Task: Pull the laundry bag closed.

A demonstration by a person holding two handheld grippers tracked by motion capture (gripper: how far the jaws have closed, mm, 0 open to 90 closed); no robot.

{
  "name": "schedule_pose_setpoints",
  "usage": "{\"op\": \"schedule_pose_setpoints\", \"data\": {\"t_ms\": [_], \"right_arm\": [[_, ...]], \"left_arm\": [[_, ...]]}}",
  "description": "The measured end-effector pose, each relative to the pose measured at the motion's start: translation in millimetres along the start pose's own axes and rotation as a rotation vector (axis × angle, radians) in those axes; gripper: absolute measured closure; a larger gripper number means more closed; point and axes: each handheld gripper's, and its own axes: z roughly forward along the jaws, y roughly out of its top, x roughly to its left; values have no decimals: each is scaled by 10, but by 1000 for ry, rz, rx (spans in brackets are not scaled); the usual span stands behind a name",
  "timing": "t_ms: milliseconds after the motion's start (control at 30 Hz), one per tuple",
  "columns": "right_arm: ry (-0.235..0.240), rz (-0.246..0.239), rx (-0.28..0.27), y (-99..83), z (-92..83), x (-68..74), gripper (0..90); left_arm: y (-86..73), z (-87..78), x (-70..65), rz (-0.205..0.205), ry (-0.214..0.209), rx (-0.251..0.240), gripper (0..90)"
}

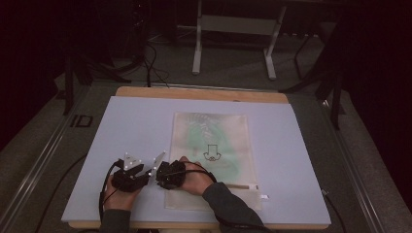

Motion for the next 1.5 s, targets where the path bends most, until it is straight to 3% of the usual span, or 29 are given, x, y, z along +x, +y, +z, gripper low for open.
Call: {"op": "schedule_pose_setpoints", "data": {"t_ms": [233, 533, 933, 1300, 1500], "right_arm": [[0, -3, -53, -29, -157, 9, 812], [-6, 15, -70, -228, -305, 19, 810], [52, 96, -82, -404, -217, -63, 788], [30, 75, -81, -430, -188, -24, 817], [26, 74, -84, -450, -183, -7, 818]], "left_arm": [[0, -2, -6, 4, 2, 0, 575], [4, 8, -41, 34, -20, 8, 631], [9, 16, -64, 47, -43, 10, 656], [21, 33, -130, 70, -70, 15, 702], [22, 41, -165, 83, -104, 18, 829]]}}
